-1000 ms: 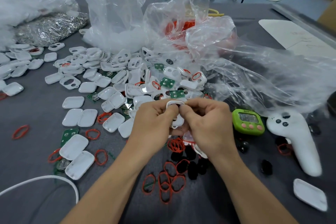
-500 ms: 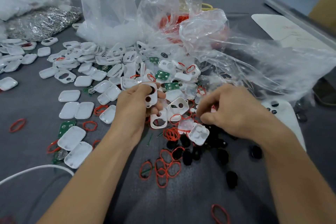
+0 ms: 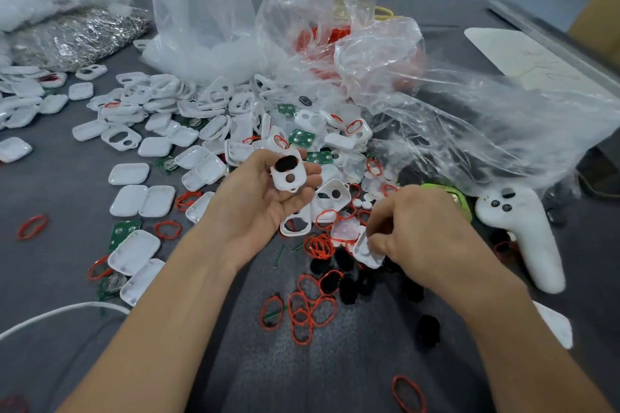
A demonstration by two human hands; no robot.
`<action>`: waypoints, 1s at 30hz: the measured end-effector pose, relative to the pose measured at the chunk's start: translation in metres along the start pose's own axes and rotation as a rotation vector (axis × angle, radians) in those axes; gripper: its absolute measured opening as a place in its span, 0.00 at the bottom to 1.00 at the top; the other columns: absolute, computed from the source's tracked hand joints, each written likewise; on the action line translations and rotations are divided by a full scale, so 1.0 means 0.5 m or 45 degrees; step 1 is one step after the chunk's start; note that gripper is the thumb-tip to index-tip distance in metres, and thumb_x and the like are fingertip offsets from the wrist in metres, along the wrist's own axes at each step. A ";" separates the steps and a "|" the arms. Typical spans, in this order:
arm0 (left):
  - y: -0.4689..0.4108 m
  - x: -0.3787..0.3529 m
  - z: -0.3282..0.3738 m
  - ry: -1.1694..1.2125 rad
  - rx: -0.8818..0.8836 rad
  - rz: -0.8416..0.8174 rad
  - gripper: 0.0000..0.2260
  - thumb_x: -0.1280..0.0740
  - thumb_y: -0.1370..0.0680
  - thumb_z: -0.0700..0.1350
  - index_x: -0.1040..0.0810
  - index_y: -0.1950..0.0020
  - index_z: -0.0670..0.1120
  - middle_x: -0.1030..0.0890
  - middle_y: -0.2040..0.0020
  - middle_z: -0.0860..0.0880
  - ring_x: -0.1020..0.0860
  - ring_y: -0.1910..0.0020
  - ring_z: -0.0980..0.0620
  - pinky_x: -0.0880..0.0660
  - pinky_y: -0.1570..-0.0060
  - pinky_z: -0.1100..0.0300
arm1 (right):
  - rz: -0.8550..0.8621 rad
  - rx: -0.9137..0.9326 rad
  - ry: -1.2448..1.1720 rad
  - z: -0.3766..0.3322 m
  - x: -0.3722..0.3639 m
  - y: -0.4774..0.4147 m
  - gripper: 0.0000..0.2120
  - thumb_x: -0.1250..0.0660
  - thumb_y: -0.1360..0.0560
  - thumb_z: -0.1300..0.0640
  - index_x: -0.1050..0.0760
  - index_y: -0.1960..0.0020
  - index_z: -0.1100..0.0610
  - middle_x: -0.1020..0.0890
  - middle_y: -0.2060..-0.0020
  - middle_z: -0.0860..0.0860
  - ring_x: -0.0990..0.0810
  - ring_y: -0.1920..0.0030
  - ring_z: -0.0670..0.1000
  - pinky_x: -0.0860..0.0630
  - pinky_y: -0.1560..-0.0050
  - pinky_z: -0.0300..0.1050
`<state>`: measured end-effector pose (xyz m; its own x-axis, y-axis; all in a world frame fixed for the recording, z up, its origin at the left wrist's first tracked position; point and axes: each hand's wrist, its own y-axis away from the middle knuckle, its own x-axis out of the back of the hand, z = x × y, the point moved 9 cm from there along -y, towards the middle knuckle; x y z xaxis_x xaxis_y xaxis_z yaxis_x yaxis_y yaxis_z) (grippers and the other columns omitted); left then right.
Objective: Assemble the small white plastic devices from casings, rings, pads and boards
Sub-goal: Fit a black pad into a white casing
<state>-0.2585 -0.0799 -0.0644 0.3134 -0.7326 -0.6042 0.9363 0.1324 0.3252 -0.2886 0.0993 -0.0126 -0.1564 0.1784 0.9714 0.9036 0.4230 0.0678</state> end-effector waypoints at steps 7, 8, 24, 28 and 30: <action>-0.002 -0.016 -0.013 -0.028 0.042 -0.152 0.21 0.35 0.29 0.45 0.23 0.38 0.38 0.15 0.54 0.40 0.16 0.60 0.47 0.17 0.58 0.58 | 0.048 0.009 0.226 -0.012 0.000 0.010 0.06 0.27 0.27 0.54 0.14 0.54 0.44 0.15 0.60 0.46 0.17 0.59 0.51 0.23 0.62 0.42; -0.002 -0.015 -0.012 -0.029 0.039 -0.151 0.21 0.35 0.30 0.45 0.23 0.38 0.38 0.15 0.54 0.41 0.16 0.60 0.47 0.17 0.58 0.58 | 0.082 0.004 0.268 -0.014 0.002 0.009 0.06 0.28 0.26 0.53 0.15 0.52 0.44 0.15 0.60 0.47 0.17 0.57 0.53 0.26 0.63 0.42; 0.005 -0.012 -0.018 -0.123 0.064 -0.083 0.26 0.45 0.15 0.58 0.25 0.29 0.41 0.18 0.38 0.38 0.18 0.44 0.43 0.25 0.32 0.42 | 0.008 -0.139 -1.947 -0.052 -0.042 -0.076 0.06 0.29 0.23 0.70 0.20 0.56 0.61 0.14 0.67 0.58 0.16 0.71 0.50 0.23 0.72 0.37; 0.007 -0.027 -0.016 -0.050 0.065 -0.173 0.24 0.43 0.17 0.58 0.25 0.32 0.42 0.17 0.48 0.43 0.18 0.55 0.47 0.20 0.43 0.50 | -0.145 -0.155 -2.094 -0.065 -0.072 -0.065 0.06 0.33 0.22 0.69 0.22 0.55 0.61 0.15 0.67 0.56 0.17 0.72 0.48 0.23 0.72 0.36; 0.010 -0.036 -0.017 -0.016 0.066 -0.222 0.23 0.42 0.18 0.58 0.25 0.33 0.42 0.18 0.49 0.43 0.19 0.57 0.48 0.21 0.46 0.51 | -0.150 -0.144 -2.097 -0.067 -0.074 -0.064 0.06 0.33 0.22 0.69 0.22 0.55 0.61 0.15 0.67 0.56 0.17 0.72 0.48 0.23 0.72 0.36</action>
<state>-0.2583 -0.0604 -0.0581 0.1450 -0.7496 -0.6458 0.9667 -0.0317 0.2539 -0.2985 0.0492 -0.0429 -0.3825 0.8729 -0.3030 0.8681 0.4518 0.2057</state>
